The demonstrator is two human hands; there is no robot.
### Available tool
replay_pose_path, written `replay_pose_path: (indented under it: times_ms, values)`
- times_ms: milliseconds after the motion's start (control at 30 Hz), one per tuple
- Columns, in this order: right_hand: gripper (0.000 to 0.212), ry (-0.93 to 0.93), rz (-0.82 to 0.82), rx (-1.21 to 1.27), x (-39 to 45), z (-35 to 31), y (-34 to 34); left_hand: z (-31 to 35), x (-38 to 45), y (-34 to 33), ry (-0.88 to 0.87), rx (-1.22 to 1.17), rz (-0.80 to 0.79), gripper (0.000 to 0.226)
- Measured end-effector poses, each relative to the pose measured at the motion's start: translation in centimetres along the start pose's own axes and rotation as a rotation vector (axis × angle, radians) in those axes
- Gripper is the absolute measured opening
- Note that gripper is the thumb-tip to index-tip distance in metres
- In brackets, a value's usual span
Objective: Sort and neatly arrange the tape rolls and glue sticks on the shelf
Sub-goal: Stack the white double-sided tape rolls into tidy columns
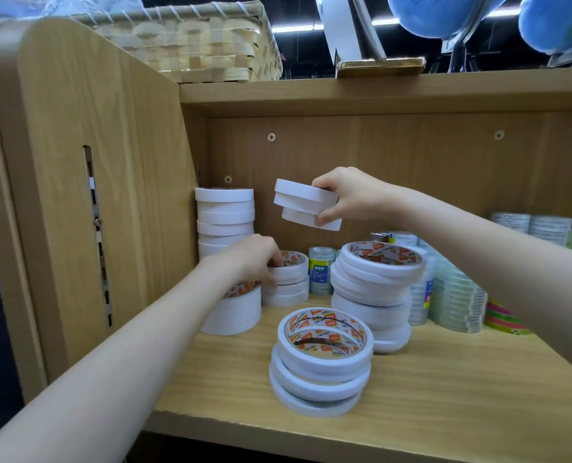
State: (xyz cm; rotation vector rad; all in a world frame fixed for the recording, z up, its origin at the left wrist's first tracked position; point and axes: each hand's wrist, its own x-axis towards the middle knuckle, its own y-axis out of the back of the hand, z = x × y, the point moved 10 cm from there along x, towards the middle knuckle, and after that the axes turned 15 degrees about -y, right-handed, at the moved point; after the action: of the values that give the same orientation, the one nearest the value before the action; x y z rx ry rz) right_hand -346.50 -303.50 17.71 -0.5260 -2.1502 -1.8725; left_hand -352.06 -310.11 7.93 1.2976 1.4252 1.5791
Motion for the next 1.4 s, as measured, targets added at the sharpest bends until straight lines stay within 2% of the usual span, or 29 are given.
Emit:
replay_pose_path:
  times_ms: [100, 167, 267, 333, 433, 500, 667, 767, 933, 1100, 1300, 1400]
  values:
    - [0.023, 0.0, 0.023, 0.01, 0.0, 0.0, 0.6, 0.9, -1.0, 2.6, -0.024, 0.037, 0.122, 0.013]
    - [0.026, -0.003, 0.05, 0.023, 0.1, -0.1, 1.2, 1.7, -2.4, 4.7, -0.032, 0.036, 0.195, 0.01]
    - [0.024, -0.005, 0.042, 0.04, 0.0, -1.1, 1.2, 2.5, -6.0, 7.2, -0.034, 0.12, 0.247, 0.014]
    - [0.022, 0.011, -0.016, 0.036, -0.3, -2.3, -0.1, 2.6, -9.0, 7.7, -0.01, 0.175, 0.217, 0.023]
    - [0.018, 0.063, -0.093, -0.036, -1.1, -4.3, -2.8, 2.2, -12.9, 7.3, 0.043, 0.206, 0.132, 0.012]
    - [0.02, 0.074, -0.136, -0.072, -1.3, -5.2, -4.3, 1.9, -14.9, 6.2, 0.092, 0.183, 0.033, 0.015]
    - [0.024, 0.002, -0.2, -0.211, -0.6, -4.9, -7.0, 1.2, -17.6, 2.8, 0.148, 0.126, -0.223, 0.011]
    - [0.03, -0.037, -0.235, -0.329, -0.5, -4.2, -8.3, 1.0, -18.1, 1.9, 0.196, 0.114, -0.3, 0.022]
    - [0.036, -0.046, -0.22, -0.499, -0.6, -4.1, -8.8, 0.4, -18.2, 2.3, 0.271, 0.22, -0.291, 0.019]
    - [0.042, -0.086, -0.186, -0.635, -0.6, -5.1, -9.6, 1.0, -19.1, 2.4, 0.286, 0.188, -0.322, 0.017]
    - [0.041, -0.117, -0.277, -0.565, -0.2, -4.7, -8.9, 1.1, -19.1, 1.8, 0.294, 0.291, -0.271, 0.023]
    - [0.033, -0.113, -0.316, -0.566, -0.5, -4.2, -8.7, 0.7, -18.7, 1.1, 0.298, 0.223, -0.285, 0.032]
